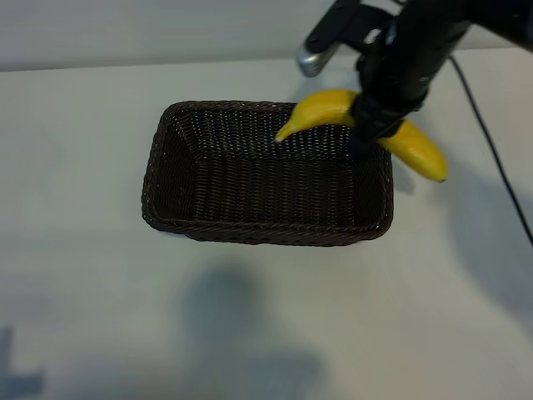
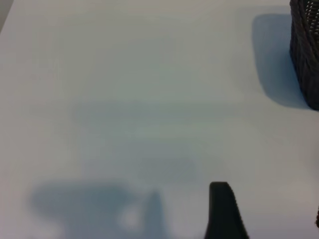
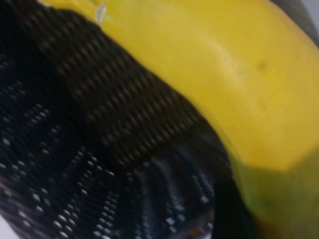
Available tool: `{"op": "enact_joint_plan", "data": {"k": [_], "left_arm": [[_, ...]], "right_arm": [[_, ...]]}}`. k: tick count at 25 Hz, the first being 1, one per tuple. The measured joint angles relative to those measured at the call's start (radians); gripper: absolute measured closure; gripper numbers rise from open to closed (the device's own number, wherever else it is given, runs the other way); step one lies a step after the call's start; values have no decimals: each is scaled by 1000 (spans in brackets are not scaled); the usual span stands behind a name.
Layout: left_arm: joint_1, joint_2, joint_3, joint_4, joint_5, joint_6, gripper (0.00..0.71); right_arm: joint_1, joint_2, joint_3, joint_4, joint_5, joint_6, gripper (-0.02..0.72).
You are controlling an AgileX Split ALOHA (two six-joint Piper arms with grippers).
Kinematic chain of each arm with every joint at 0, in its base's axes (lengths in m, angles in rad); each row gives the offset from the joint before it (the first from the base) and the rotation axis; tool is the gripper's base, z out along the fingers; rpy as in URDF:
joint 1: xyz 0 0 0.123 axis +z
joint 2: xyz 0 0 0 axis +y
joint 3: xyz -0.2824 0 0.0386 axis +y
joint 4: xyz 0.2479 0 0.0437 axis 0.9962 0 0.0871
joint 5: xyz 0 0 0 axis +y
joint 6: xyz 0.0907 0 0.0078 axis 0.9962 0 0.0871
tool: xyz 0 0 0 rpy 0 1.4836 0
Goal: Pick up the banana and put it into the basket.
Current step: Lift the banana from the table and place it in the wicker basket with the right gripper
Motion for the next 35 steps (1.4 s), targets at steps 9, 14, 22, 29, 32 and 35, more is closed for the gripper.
{"op": "enact_joint_plan", "data": {"k": [9,14,22,29,32,35], "left_arm": [[0,0,0,0,0,1,231],[0,0,0,0,0,2,231],[0,0,0,0,0,3,231],[0,0,0,0,0,3,231],[0,0,0,0,0,3,231],[0,0,0,0,0,3,231]], "right_arm": [[113,91,-90,1,9,32,282],[138,121,-98,4,-72,63,282],[140,182,-101,5,-136,70,282],[140,233,-101,5,-192,70,282],[140,248,-101,5,-195,69,282],[140,250,-101,5,-195,69,282]]}}
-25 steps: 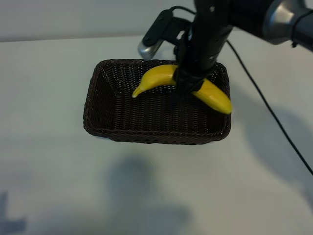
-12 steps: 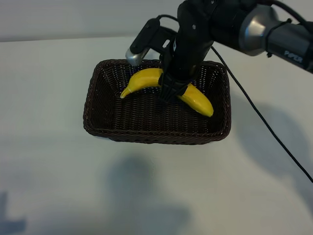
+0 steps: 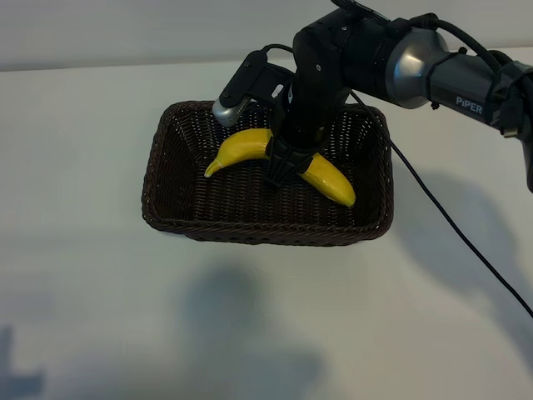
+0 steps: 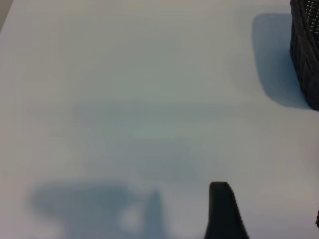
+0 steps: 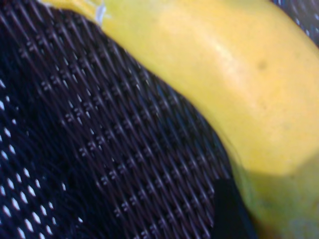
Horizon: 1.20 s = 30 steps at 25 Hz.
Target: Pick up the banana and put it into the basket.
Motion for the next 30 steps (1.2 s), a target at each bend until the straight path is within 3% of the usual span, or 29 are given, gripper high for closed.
{"op": "enact_joint_plan", "data": {"k": [7,15,23,27,30], "left_arm": [[0,0,0,0,0,0,231],[0,0,0,0,0,0,231],[0,0,0,0,0,-3,231],[0,0,0,0,0,-2,231],[0,0,0,0,0,-2,231]], "right_arm": [[0,0,0,0,8,0,279],[0,-1,0,0,46,0,173],[0,-57,-25,-2,110,4,157],[0,-73,-98,-30,200,28,157],[-8,-73,-138,-94,230,87,157]]}}
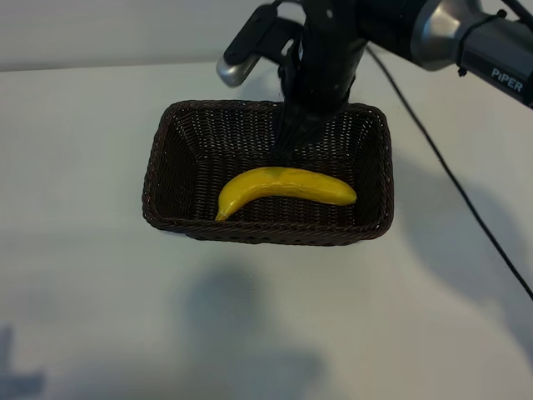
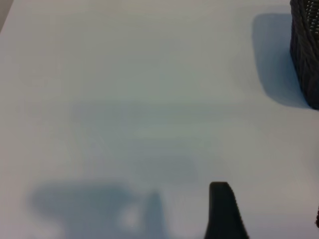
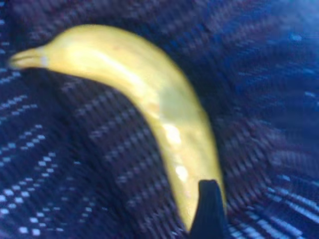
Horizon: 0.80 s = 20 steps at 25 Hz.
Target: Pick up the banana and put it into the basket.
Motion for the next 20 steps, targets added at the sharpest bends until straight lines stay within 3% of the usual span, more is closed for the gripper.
{"op": "enact_joint_plan", "data": {"k": [7,16,20], "left_arm": [[0,0,0,0,0,0,231],[0,0,0,0,0,0,231],[0,0,0,0,0,0,231]], "right_arm": [[-127,0,-22,-21,3,142,157],[-383,0,-23,91,113,396,160],[-471,0,-23,84,145,437,162]]}}
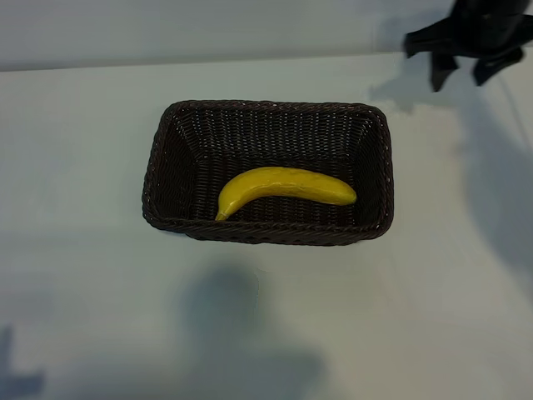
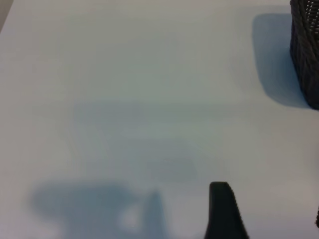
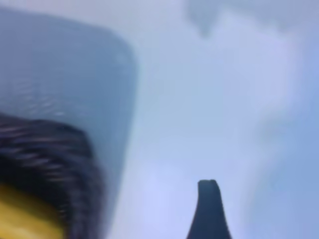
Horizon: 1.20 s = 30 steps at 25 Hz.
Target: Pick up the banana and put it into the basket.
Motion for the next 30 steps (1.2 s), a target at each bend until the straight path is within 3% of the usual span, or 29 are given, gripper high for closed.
{"op": "enact_joint_plan", "data": {"k": [8,17,30], "left_arm": [[0,0,0,0,0,1,231],[0,0,0,0,0,2,231],[0,0,0,0,0,2,231]], "right_arm": [[-150,0,0,-20,0,3,164],[-173,-26,54,-20,1,-49,164],[-173,-357,439,-85,4,-72,165]]}}
